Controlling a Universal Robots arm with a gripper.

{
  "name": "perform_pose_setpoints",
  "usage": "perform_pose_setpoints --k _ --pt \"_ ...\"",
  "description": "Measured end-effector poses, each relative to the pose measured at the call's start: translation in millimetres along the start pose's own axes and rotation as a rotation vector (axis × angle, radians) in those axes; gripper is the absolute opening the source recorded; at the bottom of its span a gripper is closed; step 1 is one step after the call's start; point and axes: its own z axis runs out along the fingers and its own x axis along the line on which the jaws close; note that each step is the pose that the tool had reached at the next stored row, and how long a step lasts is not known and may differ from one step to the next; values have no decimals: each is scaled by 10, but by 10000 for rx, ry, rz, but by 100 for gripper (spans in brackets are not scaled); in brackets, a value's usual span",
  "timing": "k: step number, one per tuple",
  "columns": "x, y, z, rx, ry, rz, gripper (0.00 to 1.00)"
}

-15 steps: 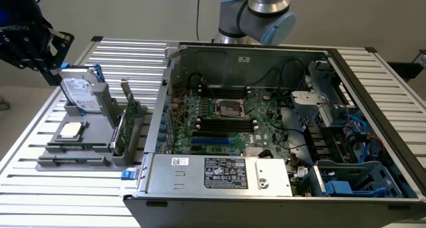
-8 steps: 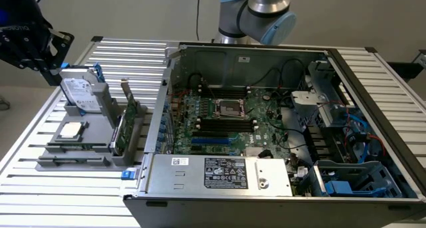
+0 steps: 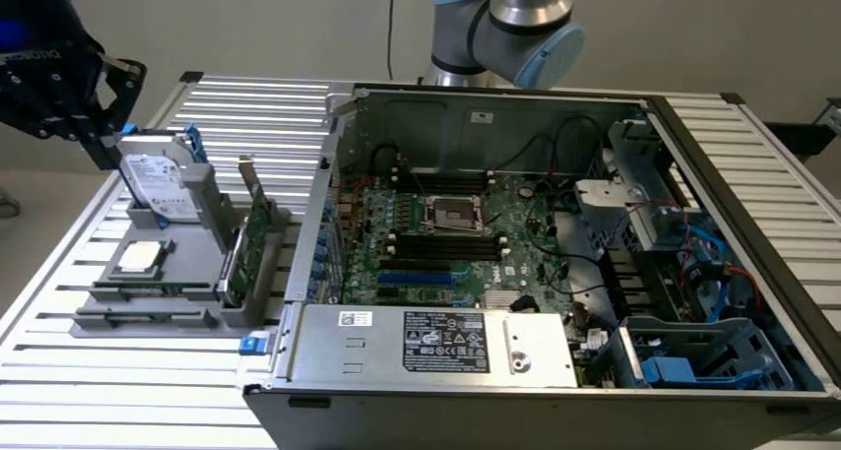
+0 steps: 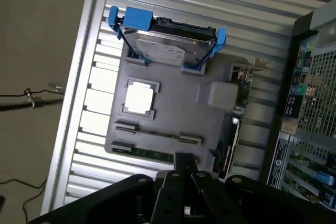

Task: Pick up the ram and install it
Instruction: 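Pick up the ram and move it above insertion slot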

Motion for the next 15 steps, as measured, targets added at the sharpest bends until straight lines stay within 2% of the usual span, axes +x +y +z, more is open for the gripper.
perform_pose_setpoints --k 15 --pt "0 -1 12 -39 122 -2738 11"
